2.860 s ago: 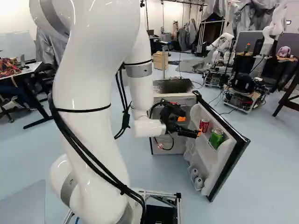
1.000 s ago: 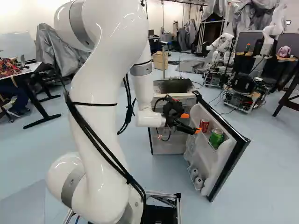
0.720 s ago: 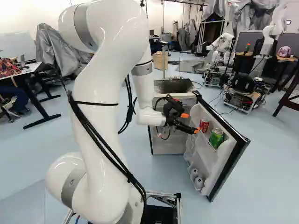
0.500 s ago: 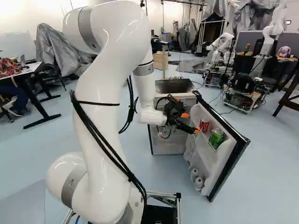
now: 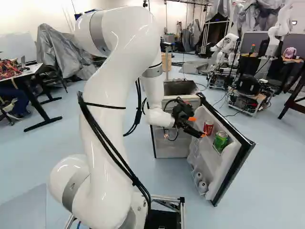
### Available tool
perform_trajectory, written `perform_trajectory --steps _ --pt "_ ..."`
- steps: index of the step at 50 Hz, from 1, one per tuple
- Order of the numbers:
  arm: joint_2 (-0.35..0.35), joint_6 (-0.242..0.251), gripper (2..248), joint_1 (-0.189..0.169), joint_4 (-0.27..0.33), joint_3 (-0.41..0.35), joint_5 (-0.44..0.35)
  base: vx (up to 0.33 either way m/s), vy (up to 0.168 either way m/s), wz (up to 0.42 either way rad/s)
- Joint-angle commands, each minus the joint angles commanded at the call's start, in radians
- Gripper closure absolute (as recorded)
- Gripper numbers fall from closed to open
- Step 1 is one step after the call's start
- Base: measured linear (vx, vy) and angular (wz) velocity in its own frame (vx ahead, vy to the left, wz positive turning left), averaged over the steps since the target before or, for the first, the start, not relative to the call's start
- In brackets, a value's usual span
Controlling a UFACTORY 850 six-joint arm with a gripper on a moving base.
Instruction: Grab a drink from the fridge
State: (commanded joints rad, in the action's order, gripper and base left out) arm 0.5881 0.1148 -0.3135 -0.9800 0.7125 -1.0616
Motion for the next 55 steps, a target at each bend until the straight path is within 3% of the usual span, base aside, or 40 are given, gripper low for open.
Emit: perform_trajectory --steps 38,55 --pt "0.029 0.000 3 -0.024 0.000 0.047 0.031 0.000 0.000 0.000" --pt "-0.015 0.000 3 -0.024 0.000 0.031 0.044 0.000 0.000 0.000"
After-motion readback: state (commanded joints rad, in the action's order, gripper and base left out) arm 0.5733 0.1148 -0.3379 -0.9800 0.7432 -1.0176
